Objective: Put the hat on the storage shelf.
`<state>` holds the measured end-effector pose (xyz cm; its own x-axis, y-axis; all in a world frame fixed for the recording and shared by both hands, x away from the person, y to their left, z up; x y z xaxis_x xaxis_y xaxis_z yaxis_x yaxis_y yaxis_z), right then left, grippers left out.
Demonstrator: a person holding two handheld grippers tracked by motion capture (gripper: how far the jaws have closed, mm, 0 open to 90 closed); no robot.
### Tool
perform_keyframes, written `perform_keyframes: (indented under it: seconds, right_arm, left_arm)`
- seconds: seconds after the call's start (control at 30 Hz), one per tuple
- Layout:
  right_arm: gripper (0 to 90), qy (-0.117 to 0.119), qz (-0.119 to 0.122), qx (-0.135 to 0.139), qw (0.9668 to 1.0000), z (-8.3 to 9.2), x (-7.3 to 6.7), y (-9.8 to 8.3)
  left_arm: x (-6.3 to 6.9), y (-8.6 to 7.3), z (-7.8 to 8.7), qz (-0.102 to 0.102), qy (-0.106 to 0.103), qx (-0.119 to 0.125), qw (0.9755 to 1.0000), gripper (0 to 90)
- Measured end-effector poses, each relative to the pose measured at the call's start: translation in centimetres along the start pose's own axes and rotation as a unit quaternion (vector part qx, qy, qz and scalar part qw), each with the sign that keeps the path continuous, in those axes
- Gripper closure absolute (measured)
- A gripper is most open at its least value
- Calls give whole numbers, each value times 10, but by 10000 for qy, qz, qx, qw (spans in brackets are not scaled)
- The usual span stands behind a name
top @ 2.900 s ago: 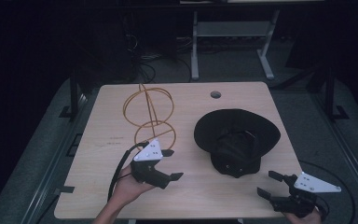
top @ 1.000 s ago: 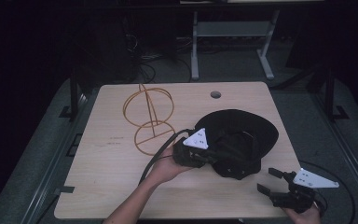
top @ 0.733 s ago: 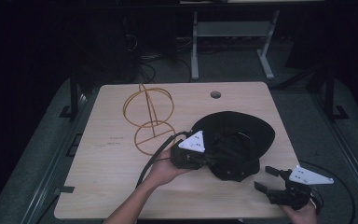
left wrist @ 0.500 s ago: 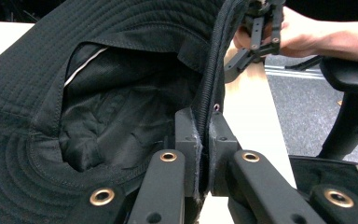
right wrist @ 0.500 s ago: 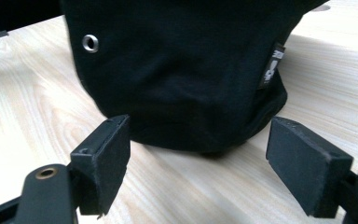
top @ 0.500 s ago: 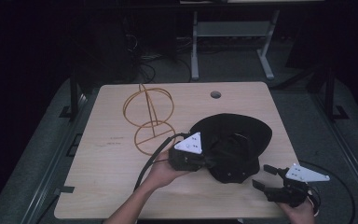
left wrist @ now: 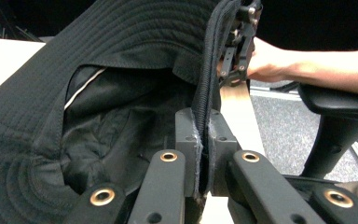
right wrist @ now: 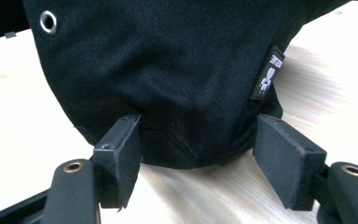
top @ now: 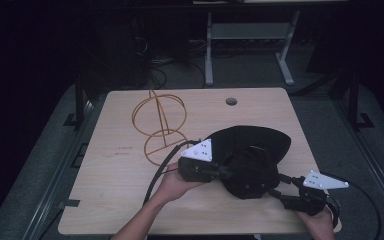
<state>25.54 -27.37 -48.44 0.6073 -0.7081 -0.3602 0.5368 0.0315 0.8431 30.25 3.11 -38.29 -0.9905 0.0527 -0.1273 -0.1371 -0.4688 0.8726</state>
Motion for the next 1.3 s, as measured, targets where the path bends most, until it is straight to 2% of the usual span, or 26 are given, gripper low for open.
perform_keyframes:
  seconds: [0.17,0.27,0.3,0.33,0.37,0.4,0.43,0.47,0.5,0.53,0.63,0.77,0.83,0.93,1.07,1.1,1.13,1.17,1.3]
  right_arm:
    - [396,81,-52,101,9999,0,2,1]
    - [441,89,17,121,9999,0,2,1]
    - [509,114,43,150,9998,-1,3,2]
    - [509,114,43,150,9998,-1,3,2]
    - [577,119,103,177,9997,-3,4,3]
    - [577,119,103,177,9997,-3,4,3]
    - [673,181,139,194,9996,-4,3,4]
    - [673,181,139,194,9996,-4,3,4]
    - [754,213,215,233,9993,-5,1,5]
    - [791,230,252,240,9991,-5,0,6]
    - [828,212,349,302,9987,-3,-3,7]
    - [856,270,356,651,9969,8,-6,15]
    - [860,263,372,726,9963,11,-8,17]
    - [863,260,365,778,9960,14,-9,20]
    - [864,302,360,990,9940,18,-11,26]
    - [865,319,400,1038,9933,20,-12,29]
    - [865,319,400,1038,9933,20,-12,29]
    - [868,322,495,1042,9928,22,-16,32]
    - [869,363,555,1107,9916,26,-22,38]
  left_arm:
    - [1,4,1,-10,-15,90,10000,856]
    - [1,6,1,-29,-27,100,9999,856]
    - [1,6,1,-42,-28,117,9999,856]
    - [1,7,1,-51,-36,116,9999,856]
    - [1,8,1,-55,-40,129,9999,856]
    - [1,8,0,-52,-40,143,9999,856]
    - [1,9,0,-57,-57,140,9999,856]
    - [1,9,0,-57,-57,140,9999,856]
    - [1,8,-1,-55,-65,149,9999,856]
    - [1,8,-1,-52,-73,142,9999,856]
    - [2,8,1,-58,-49,122,9999,855]
    - [1,7,6,-26,37,109,9999,849]
    - [4,8,7,-113,125,-24,9999,841]
    - [5,8,8,-138,154,-85,9998,835]
    - [7,7,10,-190,220,-206,9994,811]
    - [8,7,11,-227,267,-306,9989,785]
    - [8,7,11,-227,267,-306,9989,779]
    - [9,7,13,-290,360,-384,9982,765]
    - [9,5,16,-282,425,-420,9978,737]
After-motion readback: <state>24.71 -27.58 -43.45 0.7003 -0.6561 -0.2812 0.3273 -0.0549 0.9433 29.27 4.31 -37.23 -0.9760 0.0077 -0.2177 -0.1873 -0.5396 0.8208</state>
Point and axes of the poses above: each handheld gripper's, and its own axes: z roughly backward along the jaws, y roughly out of its top, x roughly to its right, the point moved 3 cm from there along -z, roughly forward along the jaws, and after that the axes turned 13 degrees about -z, right-handed, at the moved point
